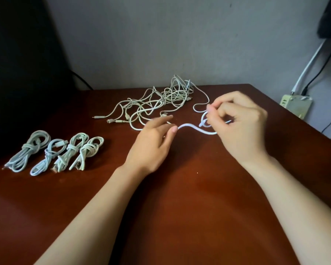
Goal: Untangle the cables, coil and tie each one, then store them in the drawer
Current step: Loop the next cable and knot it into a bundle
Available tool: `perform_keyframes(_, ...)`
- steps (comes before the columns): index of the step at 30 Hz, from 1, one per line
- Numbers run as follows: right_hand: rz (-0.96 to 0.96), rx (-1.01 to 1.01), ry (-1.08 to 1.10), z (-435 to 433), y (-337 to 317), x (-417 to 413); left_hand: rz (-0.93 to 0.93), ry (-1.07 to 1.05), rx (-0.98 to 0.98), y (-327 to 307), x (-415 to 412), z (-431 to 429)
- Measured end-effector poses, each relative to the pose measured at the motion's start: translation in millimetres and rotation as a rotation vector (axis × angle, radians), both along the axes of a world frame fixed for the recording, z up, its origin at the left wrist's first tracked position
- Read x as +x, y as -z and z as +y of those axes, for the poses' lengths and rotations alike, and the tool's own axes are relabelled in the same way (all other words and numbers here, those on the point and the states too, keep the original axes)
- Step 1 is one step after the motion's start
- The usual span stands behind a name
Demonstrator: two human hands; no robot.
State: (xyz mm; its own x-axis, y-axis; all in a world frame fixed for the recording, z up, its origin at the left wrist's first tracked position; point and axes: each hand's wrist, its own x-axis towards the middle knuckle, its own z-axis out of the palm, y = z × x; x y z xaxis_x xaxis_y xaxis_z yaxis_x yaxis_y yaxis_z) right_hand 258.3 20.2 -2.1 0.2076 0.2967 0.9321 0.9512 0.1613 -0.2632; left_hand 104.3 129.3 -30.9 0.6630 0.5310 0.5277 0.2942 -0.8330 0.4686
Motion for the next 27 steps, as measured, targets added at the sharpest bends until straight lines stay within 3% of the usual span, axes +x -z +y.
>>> perform_keyframes(2, 0.035, 0.066, 0.038, -1.8, -2.8, 3.0, -0.119, -0.106, 0.041, -3.8, -3.4, -2.6)
perform_keyframes(4, 0.062, 0.119, 0.062, -3.4, -3.7, 5.4, -0.119, -0.232, -0.043, -5.2, -4.8, -4.9)
perform_keyframes(8, 0.06, 0.162, 0.102, -2.4, -2.1, 8.6, 0.224, -0.409, -0.108, 2.4, -9.1, -4.3)
perform_keyframes(11, 0.04, 0.118, 0.123, -0.1, 2.5, 8.6, 0.298, -0.401, -0.105, 3.2, -8.4, -8.5)
perform_keyframes(18, 0.036, -0.352, 0.162, 9.0, 25.4, 16.1, 0.324, -0.366, -0.177, -0.3, -3.1, -14.4)
perform_keyframes(23, 0.038, -0.487, 0.091, 4.5, 17.8, -5.4, 0.399, -0.386, -0.093, 2.6, -2.6, -13.5)
perform_keyframes(25, 0.042, -0.613, 0.064, 2.0, 14.7, -16.1, 0.339, -0.37, -0.122, 3.6, -2.7, -12.4)
perform_keyframes(27, 0.057, -0.729, 0.065, 0.3, 14.5, -24.4, 0.138, -0.287, -0.238, 2.2, -4.3, -12.1)
